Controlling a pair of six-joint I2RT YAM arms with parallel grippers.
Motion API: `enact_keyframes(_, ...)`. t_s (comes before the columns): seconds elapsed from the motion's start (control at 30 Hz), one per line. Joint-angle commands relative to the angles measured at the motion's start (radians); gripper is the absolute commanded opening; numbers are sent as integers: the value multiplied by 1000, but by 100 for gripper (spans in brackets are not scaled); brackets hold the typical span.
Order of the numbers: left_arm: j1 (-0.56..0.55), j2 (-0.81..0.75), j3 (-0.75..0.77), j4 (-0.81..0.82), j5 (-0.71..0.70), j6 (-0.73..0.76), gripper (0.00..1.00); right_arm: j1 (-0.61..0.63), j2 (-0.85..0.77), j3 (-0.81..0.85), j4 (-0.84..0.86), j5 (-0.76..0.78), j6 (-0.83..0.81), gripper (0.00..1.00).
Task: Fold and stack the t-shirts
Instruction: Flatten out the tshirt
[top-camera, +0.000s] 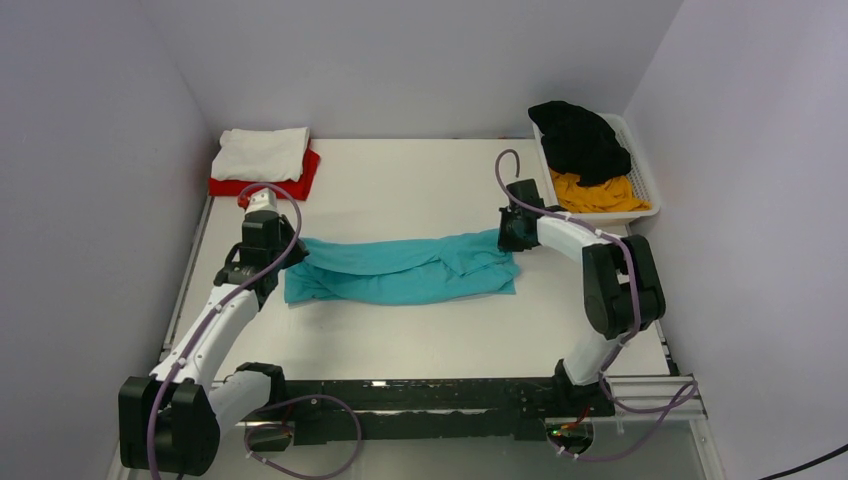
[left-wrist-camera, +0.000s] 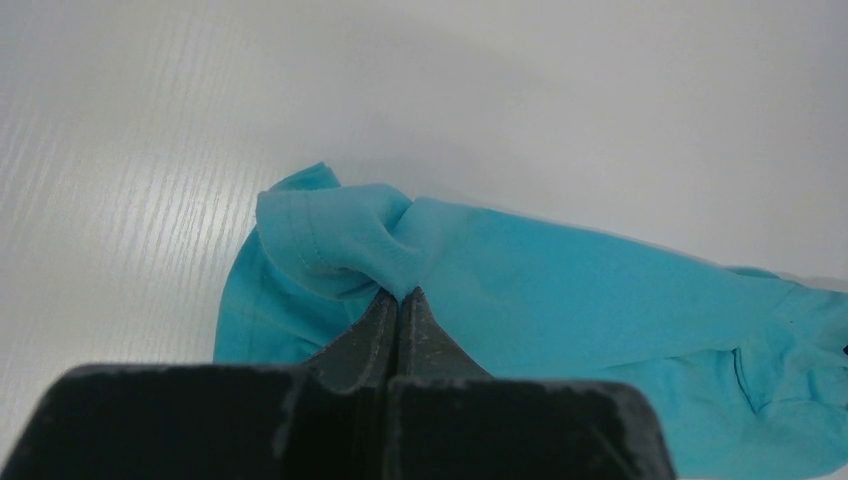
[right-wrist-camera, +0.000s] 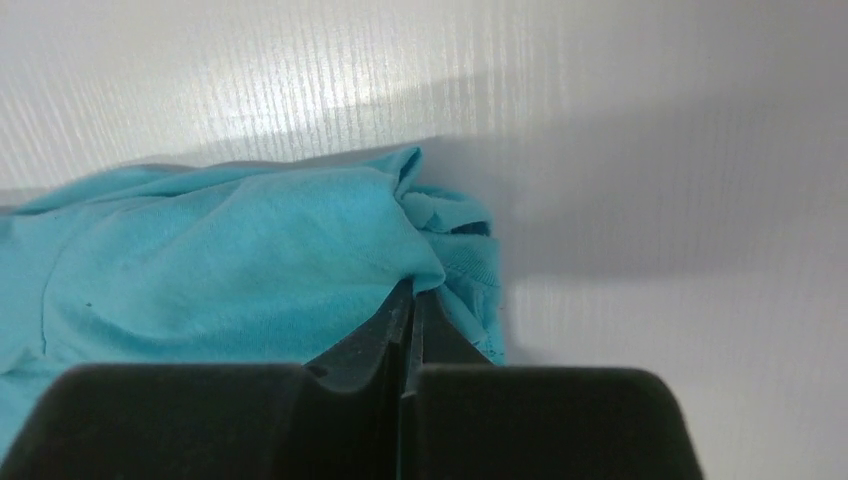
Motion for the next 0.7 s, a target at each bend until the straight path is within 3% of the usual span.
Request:
enact_keyframes(0.0,2,-11,39,17,-20,9,0,0,-63,11,17,61,10,0)
enact_keyframes(0.37,2,-110,92,-9,-27,19,0,13,-418,-5,-11,119,-29,0)
enact_keyframes(0.53,2,-193,77,18,5,10,0,13,-602,-112,152,-3,-27,0)
enact_keyframes(0.67,2,-192,92,105,17,11,0,8,-618,-125,294,-26,-18,0)
